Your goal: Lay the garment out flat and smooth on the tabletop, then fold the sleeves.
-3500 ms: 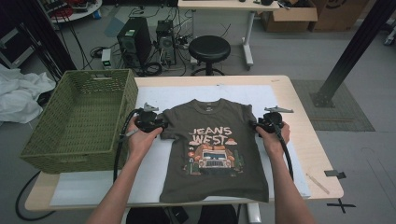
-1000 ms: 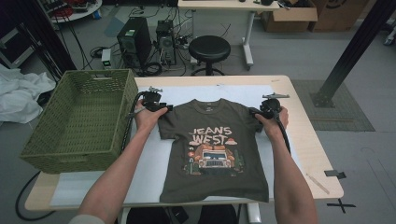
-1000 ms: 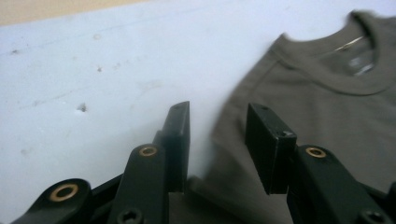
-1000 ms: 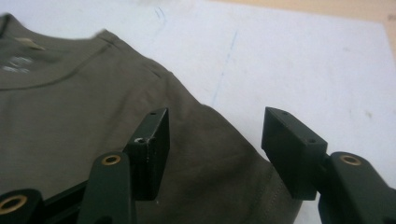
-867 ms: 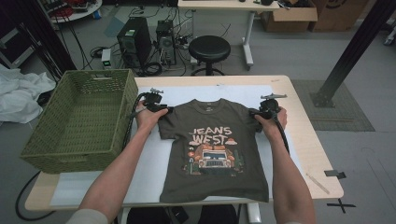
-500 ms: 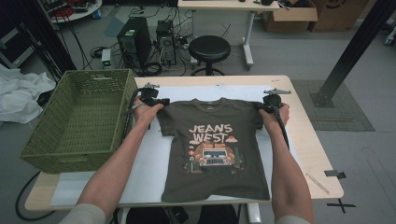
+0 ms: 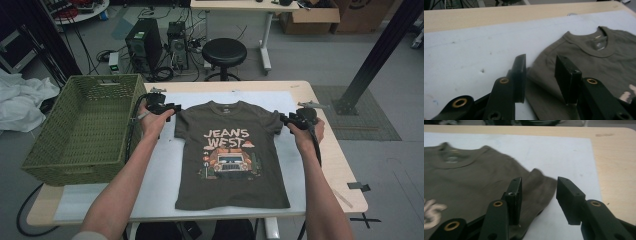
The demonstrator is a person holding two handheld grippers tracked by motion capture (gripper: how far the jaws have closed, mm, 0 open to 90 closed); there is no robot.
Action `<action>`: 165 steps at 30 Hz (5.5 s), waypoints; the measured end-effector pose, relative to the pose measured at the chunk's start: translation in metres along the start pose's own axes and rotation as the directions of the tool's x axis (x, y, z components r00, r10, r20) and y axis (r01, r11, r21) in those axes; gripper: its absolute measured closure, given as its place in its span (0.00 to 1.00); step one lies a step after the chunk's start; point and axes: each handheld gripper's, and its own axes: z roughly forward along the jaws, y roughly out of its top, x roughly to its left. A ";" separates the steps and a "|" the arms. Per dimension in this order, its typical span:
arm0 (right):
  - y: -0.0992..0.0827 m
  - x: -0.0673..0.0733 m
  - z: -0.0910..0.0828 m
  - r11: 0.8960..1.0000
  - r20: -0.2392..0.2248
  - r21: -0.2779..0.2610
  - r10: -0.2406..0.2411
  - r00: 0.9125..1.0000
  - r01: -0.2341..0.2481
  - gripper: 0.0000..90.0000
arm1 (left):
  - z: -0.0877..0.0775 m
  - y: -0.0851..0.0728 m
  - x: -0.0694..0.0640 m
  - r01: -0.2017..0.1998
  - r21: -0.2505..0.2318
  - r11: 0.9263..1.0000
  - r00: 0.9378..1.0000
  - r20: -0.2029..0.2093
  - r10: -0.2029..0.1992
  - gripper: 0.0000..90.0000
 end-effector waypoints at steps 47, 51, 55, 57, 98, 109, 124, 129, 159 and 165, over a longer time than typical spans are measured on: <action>-0.153 0.092 -0.169 0.988 -0.223 0.094 -0.099 0.970 0.122 0.54 | -0.142 -0.183 -0.093 -0.318 0.098 0.943 0.917 0.285 0.280 0.68; -0.170 0.096 -0.173 0.991 -0.199 0.052 -0.112 0.973 0.125 0.64 | -0.145 -0.189 -0.108 -0.363 0.091 0.927 0.906 0.266 0.328 0.68; -0.169 0.093 -0.174 0.988 -0.199 0.064 -0.126 0.972 0.141 0.90 | -0.145 -0.195 -0.116 -0.385 0.075 0.920 0.891 0.289 0.350 0.85; -0.169 0.090 -0.174 0.990 -0.220 0.072 -0.101 0.970 0.119 0.97 | -0.146 -0.198 -0.114 -0.335 0.066 0.940 0.903 0.308 0.300 0.98; -0.107 0.087 -0.138 0.999 -0.205 -0.052 -0.020 0.979 0.009 0.30 | -0.113 -0.093 -0.076 -0.008 -0.055 0.998 0.988 0.151 0.016 0.36; -0.090 0.085 -0.122 0.999 -0.184 -0.043 -0.023 0.983 0.016 0.30 | -0.043 -0.057 -0.022 0.120 0.004 0.993 0.993 -0.002 -0.120 0.44; -0.086 0.087 -0.109 1.000 -0.178 -0.020 -0.023 0.984 0.020 0.31 | -0.011 -0.067 -0.025 -0.001 0.064 0.998 0.993 -0.120 0.009 0.50; -0.086 0.087 -0.112 0.999 -0.172 -0.031 -0.027 0.985 0.022 0.32 | -0.009 -0.067 -0.031 -0.071 0.082 0.994 0.984 -0.159 0.084 0.57; -0.102 0.075 -0.120 1.000 -0.152 -0.008 0.005 0.988 -0.007 0.33 | -0.016 -0.044 -0.076 -0.136 -0.090 0.987 0.959 0.238 0.153 0.72; -0.103 0.077 -0.119 1.000 -0.155 -0.013 0.010 0.988 -0.012 0.33 | -0.007 -0.044 -0.061 -0.084 -0.047 0.995 0.987 0.132 0.090 0.73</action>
